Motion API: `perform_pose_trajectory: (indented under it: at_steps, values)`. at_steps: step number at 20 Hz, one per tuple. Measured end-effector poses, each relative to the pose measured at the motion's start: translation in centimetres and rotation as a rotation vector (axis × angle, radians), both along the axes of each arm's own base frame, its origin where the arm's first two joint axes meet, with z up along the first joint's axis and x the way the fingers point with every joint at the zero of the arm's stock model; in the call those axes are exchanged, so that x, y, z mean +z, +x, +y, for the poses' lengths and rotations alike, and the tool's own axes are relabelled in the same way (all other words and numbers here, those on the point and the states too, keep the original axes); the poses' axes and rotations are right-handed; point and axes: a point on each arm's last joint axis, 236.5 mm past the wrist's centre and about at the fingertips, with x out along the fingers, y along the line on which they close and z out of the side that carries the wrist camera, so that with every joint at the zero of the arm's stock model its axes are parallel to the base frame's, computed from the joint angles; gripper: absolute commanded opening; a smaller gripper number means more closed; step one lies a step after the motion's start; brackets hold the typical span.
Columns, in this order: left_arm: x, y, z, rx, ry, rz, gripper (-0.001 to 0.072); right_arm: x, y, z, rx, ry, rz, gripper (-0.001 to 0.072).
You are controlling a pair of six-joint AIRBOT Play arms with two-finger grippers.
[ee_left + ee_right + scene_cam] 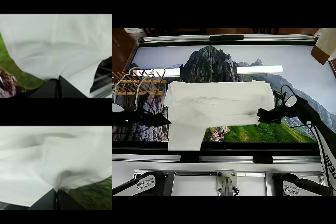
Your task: Fold the shirts.
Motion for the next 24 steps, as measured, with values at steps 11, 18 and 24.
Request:
perform_pose_trajectory:
  at_steps: [11, 18, 24]
  values:
    - [6.5, 18.0, 0.2, 0.032, -0.002, -0.242, 0.0030, 4.6, 18.5, -1.6, 0.000, -0.075, -0.309, 0.0051]
    - [1.6, 24.4, 0.5, 0.123, -0.044, -0.160, 0.0692, 0.3, 23.3, -2.0, -0.032, -0.080, -0.309, 0.0516]
    - [1.7, 24.2, -0.3, 0.089, -0.076, -0.112, 0.0692, 1.2, 22.7, -6.1, -0.051, -0.099, -0.279, 0.0674]
